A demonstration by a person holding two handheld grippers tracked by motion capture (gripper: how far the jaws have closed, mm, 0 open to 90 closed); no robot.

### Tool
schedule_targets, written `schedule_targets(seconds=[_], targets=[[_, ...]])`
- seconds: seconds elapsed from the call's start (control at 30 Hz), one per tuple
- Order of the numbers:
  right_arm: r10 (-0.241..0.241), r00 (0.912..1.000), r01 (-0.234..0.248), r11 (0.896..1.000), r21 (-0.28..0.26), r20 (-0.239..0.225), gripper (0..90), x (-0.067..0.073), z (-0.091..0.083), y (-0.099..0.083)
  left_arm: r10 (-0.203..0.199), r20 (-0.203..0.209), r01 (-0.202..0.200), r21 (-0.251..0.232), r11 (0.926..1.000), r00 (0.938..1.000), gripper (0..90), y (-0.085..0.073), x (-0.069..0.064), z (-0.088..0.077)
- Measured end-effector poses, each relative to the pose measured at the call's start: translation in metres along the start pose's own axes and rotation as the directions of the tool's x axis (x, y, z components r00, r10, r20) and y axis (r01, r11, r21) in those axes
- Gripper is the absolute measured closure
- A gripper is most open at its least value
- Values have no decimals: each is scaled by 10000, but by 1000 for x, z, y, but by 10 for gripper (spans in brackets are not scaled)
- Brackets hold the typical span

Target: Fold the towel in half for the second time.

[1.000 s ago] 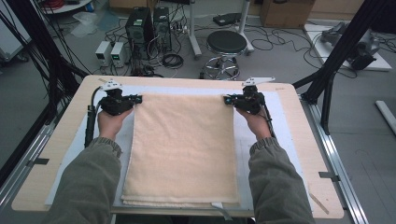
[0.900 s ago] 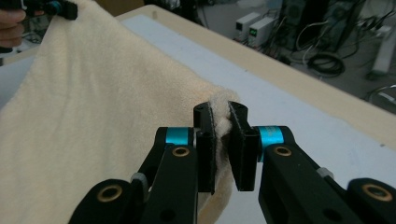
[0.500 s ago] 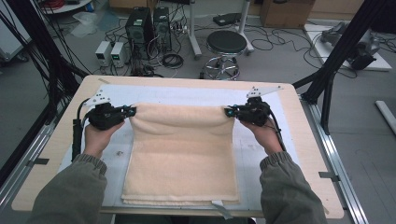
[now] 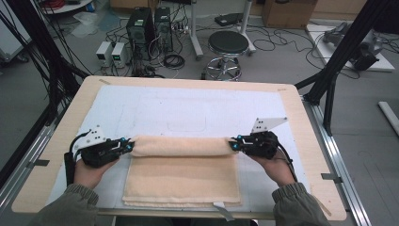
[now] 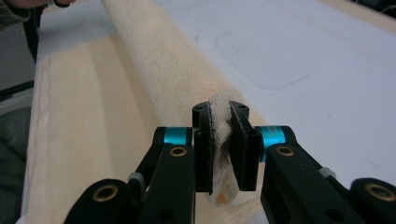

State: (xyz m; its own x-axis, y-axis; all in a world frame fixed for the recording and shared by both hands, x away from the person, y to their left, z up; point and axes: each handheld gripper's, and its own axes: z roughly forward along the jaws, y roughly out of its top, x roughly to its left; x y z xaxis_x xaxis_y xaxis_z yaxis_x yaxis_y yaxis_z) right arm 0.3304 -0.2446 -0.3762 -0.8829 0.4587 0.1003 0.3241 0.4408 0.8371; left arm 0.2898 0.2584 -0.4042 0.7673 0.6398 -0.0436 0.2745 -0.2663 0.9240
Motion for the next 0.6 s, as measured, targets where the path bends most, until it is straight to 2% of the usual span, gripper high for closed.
schedule_targets(seconds=[0.17,0.3,0.37,0.4,0.53,0.6], targets=[[99,9998,-95,9997,211,-185,777,11,4,-22,-181,45,179,364,9992,9998,818,-20,-9,-12],[155,9999,-153,9994,315,-73,701,16,2,-36,-284,95,275,806,9964,9996,750,-32,-11,-23],[318,9995,-317,9994,165,-51,637,17,-3,-41,-379,127,367,841,9958,9992,679,-34,-11,-29],[404,9992,-404,9992,62,-38,633,18,-6,-42,-393,178,378,800,9961,9991,645,-34,-12,-31],[236,9997,-236,9993,-301,3,585,21,-13,-39,-353,399,330,573,9978,9986,512,-31,-14,-34],[67,10000,-68,9996,-291,-63,563,23,-13,-37,-325,652,293,490,9984,9973,480,-29,-15,-32]])
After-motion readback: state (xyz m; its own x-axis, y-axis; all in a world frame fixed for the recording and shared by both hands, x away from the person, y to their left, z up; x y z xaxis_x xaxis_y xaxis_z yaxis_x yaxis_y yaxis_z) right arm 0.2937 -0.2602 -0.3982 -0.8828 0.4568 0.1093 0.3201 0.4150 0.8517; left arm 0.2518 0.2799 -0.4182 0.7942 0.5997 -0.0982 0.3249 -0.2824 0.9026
